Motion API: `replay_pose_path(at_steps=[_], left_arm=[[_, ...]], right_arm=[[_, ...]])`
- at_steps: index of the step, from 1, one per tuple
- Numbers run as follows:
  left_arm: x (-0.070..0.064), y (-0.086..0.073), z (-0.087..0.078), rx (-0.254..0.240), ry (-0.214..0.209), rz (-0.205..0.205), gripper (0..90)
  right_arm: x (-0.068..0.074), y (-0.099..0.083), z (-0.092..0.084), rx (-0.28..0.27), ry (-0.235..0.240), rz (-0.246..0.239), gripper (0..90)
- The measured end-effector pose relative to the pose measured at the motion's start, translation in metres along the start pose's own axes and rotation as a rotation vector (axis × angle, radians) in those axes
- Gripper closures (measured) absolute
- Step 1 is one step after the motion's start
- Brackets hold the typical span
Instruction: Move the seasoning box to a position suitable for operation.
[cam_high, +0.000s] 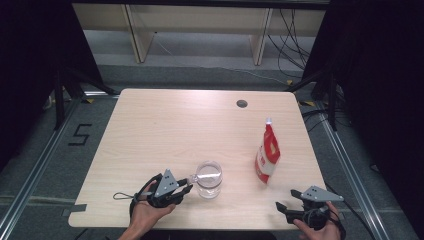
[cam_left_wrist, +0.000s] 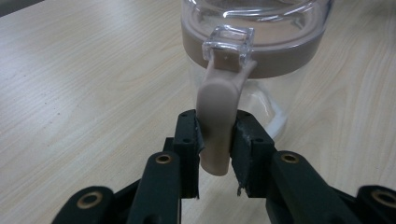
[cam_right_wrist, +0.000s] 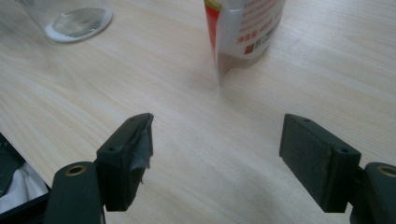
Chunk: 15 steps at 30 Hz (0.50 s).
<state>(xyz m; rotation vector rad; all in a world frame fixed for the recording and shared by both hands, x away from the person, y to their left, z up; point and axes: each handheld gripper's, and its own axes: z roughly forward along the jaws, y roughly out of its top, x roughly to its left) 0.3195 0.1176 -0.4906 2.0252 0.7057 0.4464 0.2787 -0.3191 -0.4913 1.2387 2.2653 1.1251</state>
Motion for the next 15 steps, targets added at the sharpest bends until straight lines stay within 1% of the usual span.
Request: replay_pose_path(at_steps=[1,2,3,4,5,6,7,8,9,10,11,12,13,14,15], left_arm=[[0.002,0.001,0.000,0.006,-0.007,0.009,72.9],[0.004,0.001,0.001,0.009,-0.013,-0.007,73.2],[0.005,0.001,0.001,0.003,-0.014,-0.013,73.7],[0.007,0.001,0.002,0.003,-0.017,-0.003,73.8],[0.010,0.001,0.003,-0.002,-0.032,0.003,74.0],[0.010,0.001,0.003,-0.002,-0.032,0.003,74.2],[0.012,0.002,0.005,-0.009,-0.039,0.005,74.4],[0.013,0.002,0.006,-0.015,-0.042,0.014,74.4],[0.016,0.003,0.006,-0.012,-0.051,0.045,74.5],[0.015,0.002,0.007,-0.018,-0.058,0.018,74.6],[0.017,0.003,0.007,-0.018,-0.061,0.046,74.6],[0.016,0.002,0.008,-0.017,-0.065,0.027,74.6],[0.015,0.002,0.008,-0.018,-0.064,0.023,74.6],[0.014,0.002,0.008,-0.023,-0.080,0.025,74.6],[0.014,0.003,0.009,-0.025,-0.094,0.037,74.5]], right_arm=[[0.000,0.000,0.000,-0.001,0.003,0.001,26.7],[0.001,0.000,-0.001,0.013,0.007,0.015,26.7],[0.001,0.000,-0.001,0.001,-0.004,0.005,26.7],[0.001,0.000,-0.001,-0.004,-0.001,-0.006,26.8],[0.001,0.000,0.000,-0.011,-0.003,-0.005,26.7],[0.001,0.000,0.000,-0.011,-0.003,-0.005,26.7],[0.001,0.000,-0.001,0.007,0.006,0.006,26.8],[0.001,0.000,-0.001,0.004,0.008,0.007,26.8],[0.001,0.000,0.000,-0.001,0.002,0.005,26.8],[0.001,0.000,-0.001,0.005,0.005,0.005,26.7],[-0.002,0.001,0.000,-0.009,0.000,-0.026,26.8],[0.001,0.001,-0.001,-0.001,0.001,0.004,26.7],[0.000,0.001,0.000,-0.002,0.003,-0.010,26.8],[-0.001,0.001,0.000,-0.005,-0.002,-0.034,26.8],[-0.001,0.001,0.000,-0.005,-0.002,-0.036,26.8]])
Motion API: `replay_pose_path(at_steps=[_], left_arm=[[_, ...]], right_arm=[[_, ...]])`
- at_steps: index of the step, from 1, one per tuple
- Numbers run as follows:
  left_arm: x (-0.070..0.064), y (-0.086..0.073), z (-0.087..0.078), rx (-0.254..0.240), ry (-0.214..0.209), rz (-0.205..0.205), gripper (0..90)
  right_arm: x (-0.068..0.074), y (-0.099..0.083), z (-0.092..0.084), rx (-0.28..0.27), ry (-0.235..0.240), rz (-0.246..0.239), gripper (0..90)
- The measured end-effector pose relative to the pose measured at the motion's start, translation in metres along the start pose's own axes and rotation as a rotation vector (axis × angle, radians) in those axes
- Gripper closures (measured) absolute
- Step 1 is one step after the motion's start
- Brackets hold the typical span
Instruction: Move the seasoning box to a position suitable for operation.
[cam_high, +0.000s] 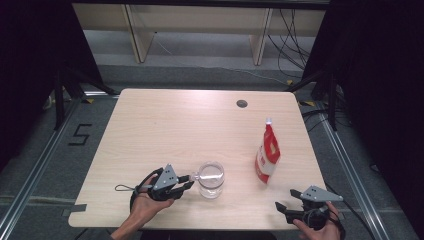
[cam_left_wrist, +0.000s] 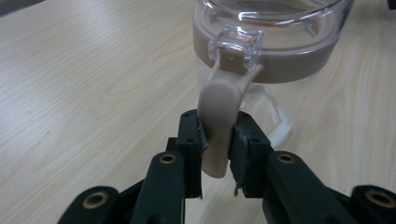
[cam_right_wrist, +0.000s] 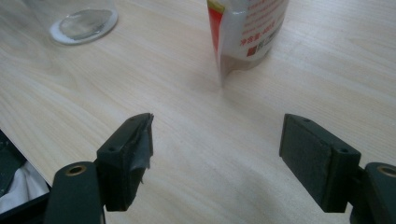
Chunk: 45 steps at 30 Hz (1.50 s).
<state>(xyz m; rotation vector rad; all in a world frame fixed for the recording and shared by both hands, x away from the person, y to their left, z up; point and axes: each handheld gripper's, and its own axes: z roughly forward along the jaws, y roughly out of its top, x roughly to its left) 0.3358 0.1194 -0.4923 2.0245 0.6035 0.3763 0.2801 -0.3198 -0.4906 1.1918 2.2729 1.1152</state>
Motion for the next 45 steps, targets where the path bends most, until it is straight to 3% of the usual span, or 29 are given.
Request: replay_pose_path(at_steps=[5,6,10,12,15,17,18,19,22,23,24,27,29,30,33,34,35,36,38,40,41,45], left_arm=[[-0.005,0.002,0.002,0.006,-0.016,0.011,74.5],[-0.005,0.002,0.004,0.001,-0.034,0.010,74.5],[-0.005,0.002,0.004,-0.003,-0.033,0.008,74.5],[-0.006,0.002,0.005,-0.009,-0.028,0.007,74.5],[-0.005,0.002,0.005,-0.001,-0.030,0.011,74.3],[-0.005,0.002,0.006,-0.006,-0.035,-0.005,74.1],[-0.005,0.003,0.005,-0.002,-0.041,-0.003,73.3],[-0.006,0.002,0.005,-0.006,-0.041,-0.018,71.5],[-0.010,0.003,0.003,0.015,-0.035,-0.004,61.8],[-0.012,0.003,0.002,0.016,-0.041,-0.013,58.2],[-0.012,0.003,0.002,0.015,-0.039,-0.015,55.4],[-0.014,0.005,-0.002,0.022,-0.023,-0.026,48.1],[-0.014,0.008,-0.006,0.026,-0.041,-0.049,44.2],[-0.014,0.010,-0.008,0.024,-0.038,-0.052,43.2],[-0.016,0.015,-0.012,0.015,-0.046,-0.066,39.5],[-0.017,0.016,-0.012,0.015,-0.053,-0.072,38.3],[-0.016,0.018,-0.014,0.008,-0.062,-0.051,37.7],[-0.018,0.019,-0.015,0.017,-0.055,-0.078,37.0],[-0.019,0.020,-0.018,-0.010,-0.032,-0.066,36.5],[-0.021,0.023,-0.021,-0.006,-0.041,-0.080,36.5],[-0.021,0.023,-0.022,-0.008,-0.051,-0.073,36.5],[-0.020,0.024,-0.024,-0.011,-0.054,-0.067,36.5]], right_arm=[[0.001,0.000,0.001,-0.008,0.000,-0.005,26.8],[0.001,0.000,0.001,0.001,0.017,0.006,26.8],[0.005,0.001,0.000,0.003,0.027,0.041,26.8],[0.003,0.002,0.001,-0.017,0.020,-0.013,26.8],[0.008,0.002,0.001,-0.012,0.036,0.022,26.8],[0.006,0.004,0.002,-0.021,0.039,-0.023,26.8],[0.009,0.003,0.002,-0.004,0.053,0.018,26.8],[0.009,0.004,0.002,-0.013,0.052,0.003,26.8],[0.008,0.004,0.003,-0.021,0.050,-0.016,26.8],[0.008,0.004,0.003,-0.023,0.059,-0.012,26.8],[0.011,0.003,0.002,-0.021,0.057,0.021,26.8],[0.010,0.004,0.003,-0.024,0.067,0.002,26.8],[0.011,0.003,0.003,-0.022,0.074,0.009,26.8],[0.008,0.003,0.004,-0.029,0.075,-0.014,26.8],[0.006,0.002,0.003,-0.018,0.078,-0.013,26.8],[0.008,0.002,0.002,-0.001,0.081,0.029,26.7],[0.008,0.002,0.002,-0.002,0.084,0.029,26.7],[0.006,0.002,0.003,-0.024,0.078,-0.003,26.8],[0.006,0.002,0.004,-0.030,0.076,-0.018,26.8],[0.007,0.002,0.003,-0.026,0.069,-0.025,26.8],[0.009,0.002,0.003,-0.019,0.073,-0.003,26.8],[0.009,0.002,0.004,-0.018,0.069,-0.006,26.8]])
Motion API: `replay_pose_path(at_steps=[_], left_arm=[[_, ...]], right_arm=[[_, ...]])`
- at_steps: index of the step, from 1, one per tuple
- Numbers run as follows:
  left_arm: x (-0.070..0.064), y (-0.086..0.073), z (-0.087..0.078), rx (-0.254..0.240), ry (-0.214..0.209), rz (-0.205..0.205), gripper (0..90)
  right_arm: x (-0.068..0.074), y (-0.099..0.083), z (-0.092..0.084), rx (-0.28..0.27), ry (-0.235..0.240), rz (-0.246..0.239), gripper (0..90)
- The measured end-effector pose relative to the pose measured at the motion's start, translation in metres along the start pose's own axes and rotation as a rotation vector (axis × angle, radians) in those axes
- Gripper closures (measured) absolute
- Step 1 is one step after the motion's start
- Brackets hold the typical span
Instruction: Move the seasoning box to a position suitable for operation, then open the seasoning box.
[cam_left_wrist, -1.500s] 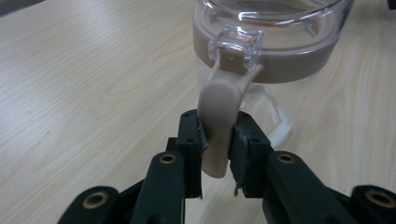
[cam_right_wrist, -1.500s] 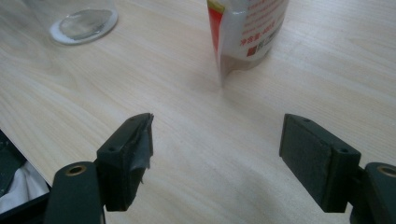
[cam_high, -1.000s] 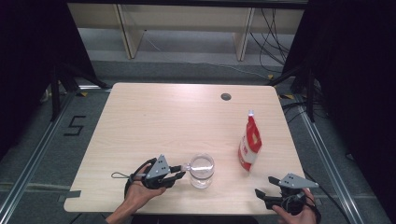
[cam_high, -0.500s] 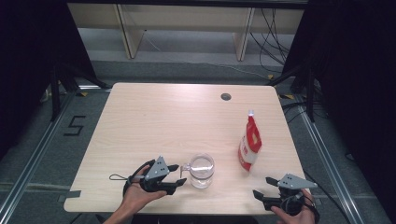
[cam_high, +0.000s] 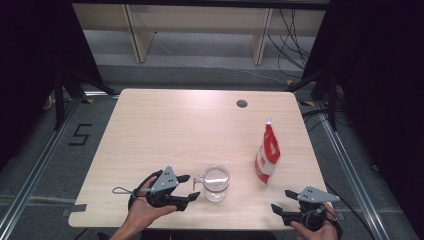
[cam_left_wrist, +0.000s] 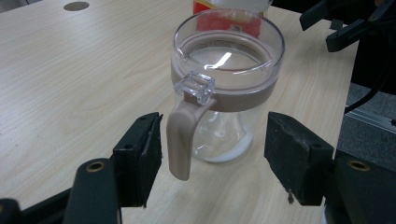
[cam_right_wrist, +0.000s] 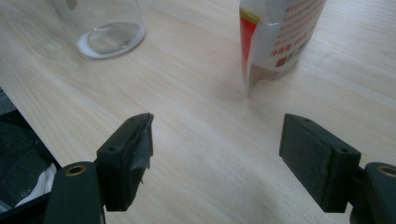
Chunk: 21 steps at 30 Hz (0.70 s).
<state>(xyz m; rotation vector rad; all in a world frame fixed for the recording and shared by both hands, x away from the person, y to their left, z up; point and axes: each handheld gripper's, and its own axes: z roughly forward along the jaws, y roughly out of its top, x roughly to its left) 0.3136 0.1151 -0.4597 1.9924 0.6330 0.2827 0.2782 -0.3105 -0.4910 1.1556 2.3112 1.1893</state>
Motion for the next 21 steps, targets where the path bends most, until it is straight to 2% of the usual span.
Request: replay_pose_path(at_steps=[1,4,5,6,7,9,10,11,12,13,15,17,19,20,21], left_arm=[[0.000,0.000,0.000,-0.008,0.010,-0.014,36.5],[0.001,0.000,-0.002,-0.006,0.005,-0.019,36.8],[0.001,0.001,-0.002,-0.013,-0.002,-0.021,37.0],[0.002,0.002,-0.003,-0.014,0.008,-0.014,37.0],[0.001,0.002,-0.003,-0.020,0.002,-0.022,37.2],[0.002,0.005,-0.005,-0.032,-0.002,-0.020,37.6],[0.001,0.006,-0.006,-0.030,0.006,-0.016,37.8],[0.002,0.007,-0.006,-0.040,-0.006,-0.005,38.1],[0.001,0.008,-0.007,-0.042,0.004,-0.019,38.4],[0.000,0.009,-0.006,-0.051,-0.005,-0.022,38.8],[-0.001,0.011,-0.006,-0.051,-0.007,-0.015,40.3],[0.000,0.013,-0.006,-0.052,-0.012,-0.004,42.8],[-0.001,0.014,-0.005,-0.068,-0.027,-0.024,46.6],[0.000,0.016,-0.006,-0.068,-0.025,-0.005,47.9],[0.000,0.018,-0.006,-0.075,-0.029,-0.007,50.4]], right_arm=[[-0.001,0.000,0.000,-0.004,0.001,-0.011,26.7],[-0.002,0.000,0.000,-0.007,-0.004,-0.024,26.8],[-0.002,0.001,0.000,-0.007,-0.005,-0.024,26.7],[-0.001,0.000,0.001,-0.001,0.008,-0.007,26.7],[-0.003,0.000,0.000,-0.007,-0.005,-0.024,26.8],[-0.002,0.000,0.001,-0.001,0.007,-0.012,26.8],[-0.003,0.000,0.000,-0.007,-0.005,-0.024,26.7],[-0.003,0.000,0.000,-0.008,-0.004,-0.025,26.8],[-0.002,0.001,0.000,-0.007,-0.005,-0.025,26.7],[-0.002,0.001,0.000,-0.006,-0.002,-0.026,26.8],[0.002,0.000,0.000,0.013,0.013,0.017,26.7],[-0.001,0.001,0.001,-0.004,0.005,-0.021,26.7],[0.001,0.001,0.001,0.001,0.006,0.003,26.7],[-0.001,0.001,0.002,-0.006,0.005,-0.016,26.7],[-0.001,0.001,0.001,-0.007,0.009,-0.016,26.7]])
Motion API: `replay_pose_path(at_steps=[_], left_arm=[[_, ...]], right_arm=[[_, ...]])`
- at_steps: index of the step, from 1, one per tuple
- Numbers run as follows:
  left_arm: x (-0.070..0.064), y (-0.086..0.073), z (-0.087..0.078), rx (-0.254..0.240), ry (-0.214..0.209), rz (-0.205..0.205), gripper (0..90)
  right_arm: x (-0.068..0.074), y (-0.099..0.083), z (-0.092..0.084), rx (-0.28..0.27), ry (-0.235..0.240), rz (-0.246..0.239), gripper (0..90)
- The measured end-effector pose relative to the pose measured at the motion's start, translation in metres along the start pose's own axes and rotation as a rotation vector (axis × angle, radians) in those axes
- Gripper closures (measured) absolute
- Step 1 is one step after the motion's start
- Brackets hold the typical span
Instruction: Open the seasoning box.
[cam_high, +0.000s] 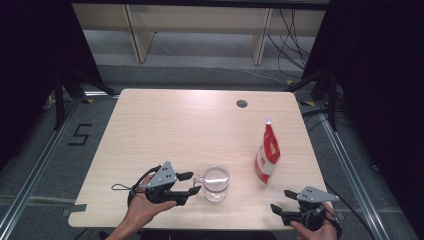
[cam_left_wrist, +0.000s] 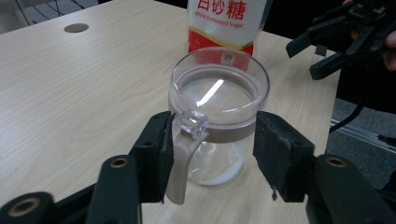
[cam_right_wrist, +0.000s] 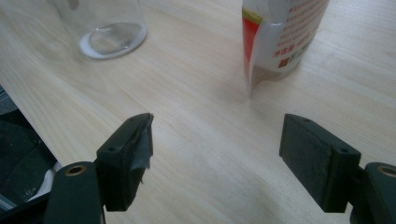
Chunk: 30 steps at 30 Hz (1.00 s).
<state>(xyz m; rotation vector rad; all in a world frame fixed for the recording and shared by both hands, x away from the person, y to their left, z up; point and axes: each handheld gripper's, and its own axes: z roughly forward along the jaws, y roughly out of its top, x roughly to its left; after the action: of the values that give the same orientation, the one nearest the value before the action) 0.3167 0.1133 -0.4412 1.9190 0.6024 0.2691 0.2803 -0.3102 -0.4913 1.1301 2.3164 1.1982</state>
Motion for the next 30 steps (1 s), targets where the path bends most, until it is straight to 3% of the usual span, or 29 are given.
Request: replay_pose_path(at_steps=[3,4,5,6,7,8,9,10,12,13,14,16,17,20,21,22,23,24,25,26,27,29,30], left_arm=[[0.001,0.004,-0.001,-0.018,-0.001,-0.016,58.6],[0.002,0.005,-0.001,-0.024,-0.001,-0.005,61.8],[0.002,0.007,-0.001,-0.026,0.009,0.008,65.2],[0.004,0.008,-0.001,-0.028,0.011,0.031,68.4],[0.003,0.009,0.000,-0.034,0.019,0.002,70.7],[0.005,0.010,0.000,-0.037,0.018,0.013,74.0],[0.006,0.012,0.000,-0.039,0.029,0.033,75.9],[0.006,0.012,0.001,-0.044,0.042,0.027,79.4],[0.009,0.013,0.001,-0.040,0.047,0.054,83.4],[0.008,0.012,0.002,-0.045,0.051,0.044,84.4],[0.007,0.012,0.003,-0.049,0.056,0.034,85.3],[0.008,0.012,0.005,-0.040,0.052,0.052,86.6],[0.008,0.011,0.006,-0.042,0.047,0.050,87.3],[0.007,0.008,0.009,-0.032,0.055,0.041,88.4],[0.007,0.007,0.010,-0.024,0.054,0.037,88.7],[0.008,0.006,0.011,-0.025,0.043,0.035,89.0],[0.009,0.006,0.011,-0.012,0.044,0.049,89.1],[0.007,0.005,0.012,-0.012,0.048,0.021,89.2],[0.008,0.005,0.012,-0.010,0.044,0.025,89.2],[0.009,0.004,0.013,-0.008,0.043,0.039,89.2],[0.008,0.004,0.013,-0.011,0.044,0.019,89.2],[0.008,0.003,0.013,-0.008,0.049,0.021,89.2],[0.008,0.002,0.015,-0.010,0.046,0.010,89.1]], right_arm=[[0.002,0.001,0.000,-0.010,0.014,0.007,26.7],[0.005,0.002,0.000,-0.002,0.018,0.036,26.7],[0.005,0.002,-0.001,0.002,0.019,0.035,26.7],[0.003,0.003,0.000,-0.008,0.018,0.011,26.7],[0.004,0.003,0.000,-0.010,0.021,0.011,26.7],[0.006,0.003,0.000,-0.014,0.015,0.017,26.8],[0.004,0.004,0.000,-0.024,0.011,-0.014,26.9],[0.005,0.004,0.000,-0.023,0.013,-0.024,27.3],[0.008,0.004,0.000,-0.026,0.023,0.010,27.8],[0.006,0.005,0.000,-0.032,0.025,-0.006,27.8],[0.010,0.005,-0.001,-0.017,0.031,0.037,27.8],[0.008,0.006,-0.001,-0.046,0.022,-0.004,27.8],[0.011,0.007,-0.001,-0.037,0.025,0.020,27.8],[0.014,0.009,-0.001,-0.046,0.030,-0.001,29.2],[0.014,0.010,0.000,-0.058,0.026,-0.028,30.3],[0.018,0.011,-0.001,-0.051,0.031,-0.004,31.7],[0.016,0.012,0.000,-0.063,0.029,-0.051,32.1],[0.021,0.013,0.000,-0.061,0.032,-0.020,32.5],[0.021,0.014,0.001,-0.067,0.034,-0.044,32.7],[0.024,0.015,0.000,-0.065,0.035,-0.027,33.1],[0.025,0.016,0.000,-0.069,0.030,-0.037,33.9],[0.028,0.019,0.002,-0.080,0.045,-0.047,34.8],[0.032,0.019,0.002,-0.065,0.047,-0.027,35.4]])
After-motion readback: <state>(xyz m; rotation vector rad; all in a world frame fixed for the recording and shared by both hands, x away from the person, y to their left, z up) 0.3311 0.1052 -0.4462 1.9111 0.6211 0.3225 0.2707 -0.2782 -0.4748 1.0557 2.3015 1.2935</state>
